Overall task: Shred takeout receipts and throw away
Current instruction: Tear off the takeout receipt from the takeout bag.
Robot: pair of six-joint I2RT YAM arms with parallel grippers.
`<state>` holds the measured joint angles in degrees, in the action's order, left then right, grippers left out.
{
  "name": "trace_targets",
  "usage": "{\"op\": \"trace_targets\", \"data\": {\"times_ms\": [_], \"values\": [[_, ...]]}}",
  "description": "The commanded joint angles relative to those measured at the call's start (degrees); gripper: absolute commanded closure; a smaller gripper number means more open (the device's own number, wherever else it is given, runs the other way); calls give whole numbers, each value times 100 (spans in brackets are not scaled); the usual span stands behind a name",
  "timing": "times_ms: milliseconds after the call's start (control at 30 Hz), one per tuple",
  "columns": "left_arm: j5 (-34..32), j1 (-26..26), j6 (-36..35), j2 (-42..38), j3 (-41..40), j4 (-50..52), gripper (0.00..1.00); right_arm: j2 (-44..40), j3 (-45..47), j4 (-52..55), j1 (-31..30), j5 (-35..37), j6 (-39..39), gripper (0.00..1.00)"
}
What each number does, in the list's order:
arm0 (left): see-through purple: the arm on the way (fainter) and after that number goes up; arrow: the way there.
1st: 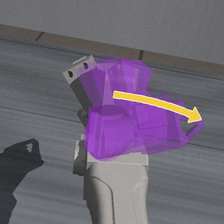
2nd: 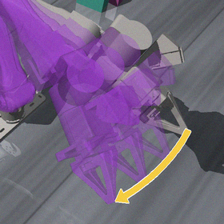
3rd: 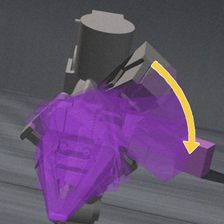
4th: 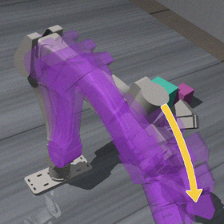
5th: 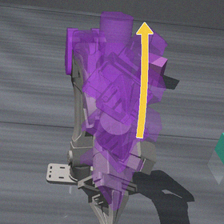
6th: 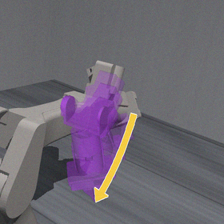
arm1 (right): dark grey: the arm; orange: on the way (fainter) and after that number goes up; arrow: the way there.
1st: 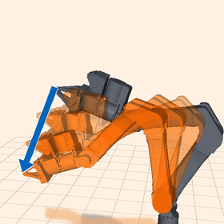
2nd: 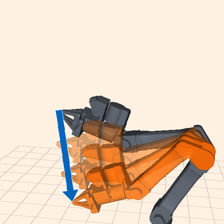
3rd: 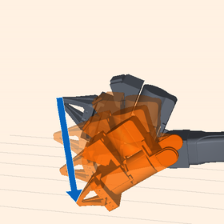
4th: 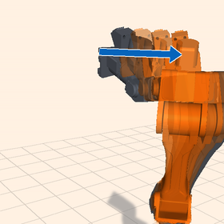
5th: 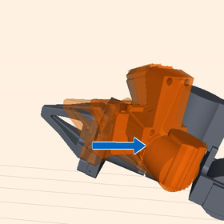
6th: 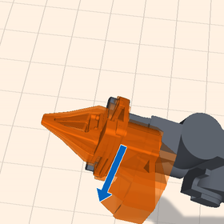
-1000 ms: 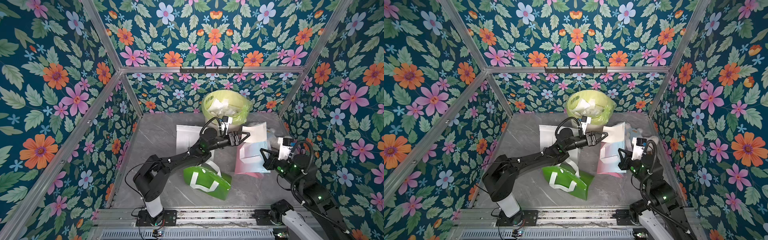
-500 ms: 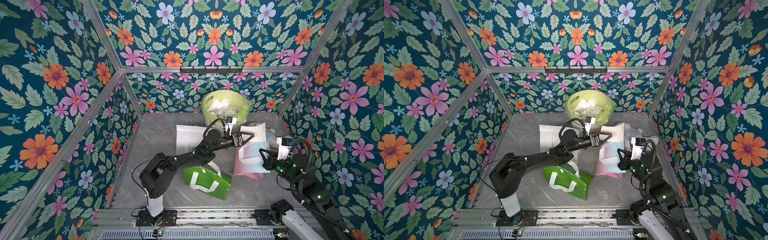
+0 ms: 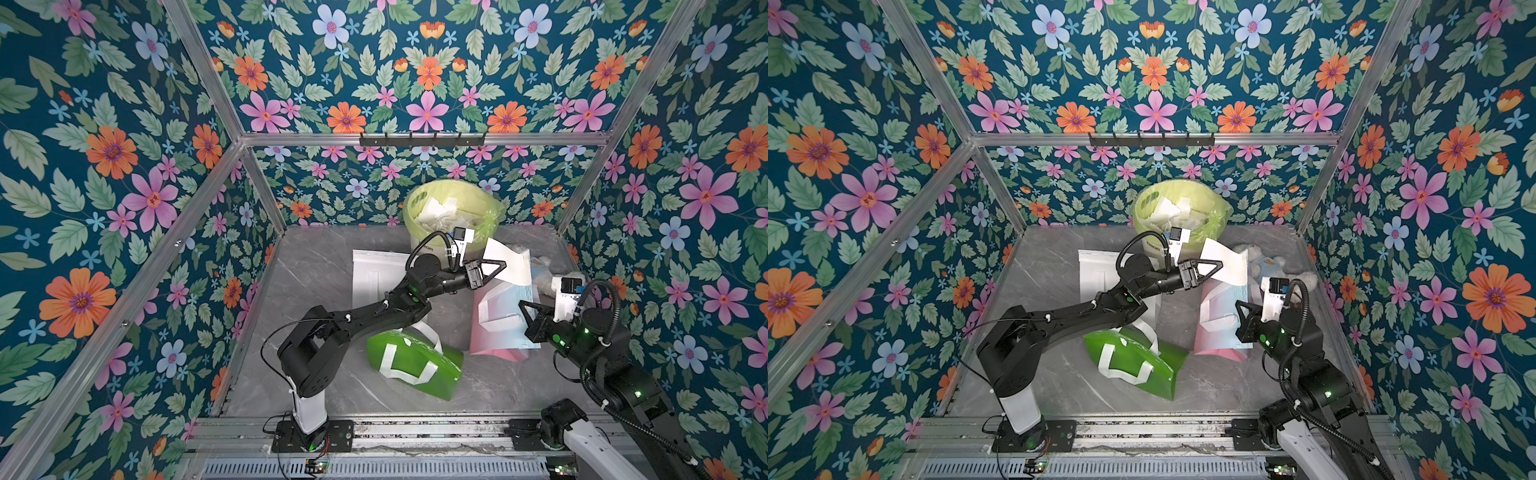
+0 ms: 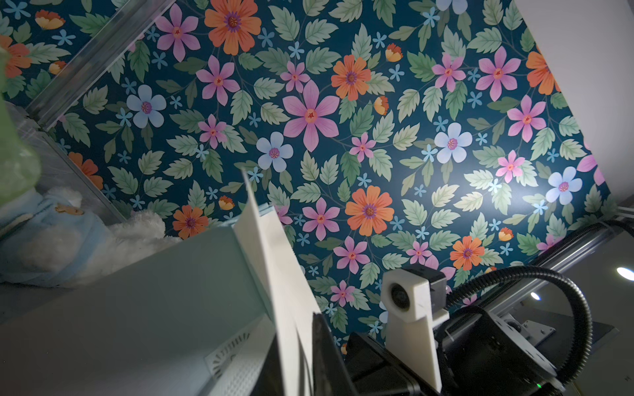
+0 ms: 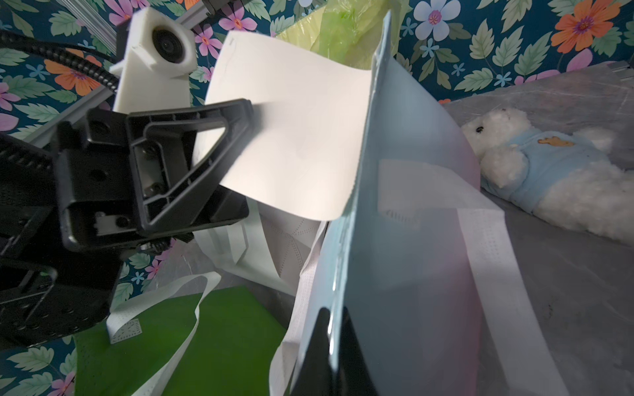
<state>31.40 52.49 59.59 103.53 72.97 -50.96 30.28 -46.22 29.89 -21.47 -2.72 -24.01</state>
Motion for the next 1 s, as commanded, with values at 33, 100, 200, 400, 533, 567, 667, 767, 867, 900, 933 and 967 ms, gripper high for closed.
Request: {"op": "trace_targets", "data": {"times_ms": [33,100,200,400,533,567,667,767,867,900,933,967], "values": [[41,7,-260,-158,42,-126,98,110,4,-221,1,569,-178,100],[-5,7,-527,-246,95,1,100,175,15,-65,3,755,-250,100],[-140,7,-935,-333,268,286,100,246,43,97,3,919,-351,100],[-313,-5,-1258,-333,592,473,100,268,187,204,2,975,-475,100],[-279,-2,-1267,-315,683,512,100,210,267,86,3,836,-389,100],[-275,-6,-1270,-321,675,517,100,198,289,14,3,765,-316,100],[-283,-2,-1353,-379,593,595,100,181,256,-34,3,597,-123,100],[-277,-4,-1598,-505,489,752,100,203,213,-121,2,233,186,100],[-459,-5,-1936,-714,330,996,100,355,46,-30,3,-12,499,100],[-537,-2,-2081,-803,258,1090,100,426,-25,50,3,-41,613,100],[-628,-4,-2197,-896,193,1154,100,478,-83,119,2,-77,719,100],[-742,-3,-2339,-1000,95,1212,100,537,-153,196,3,-124,846,100]]}}
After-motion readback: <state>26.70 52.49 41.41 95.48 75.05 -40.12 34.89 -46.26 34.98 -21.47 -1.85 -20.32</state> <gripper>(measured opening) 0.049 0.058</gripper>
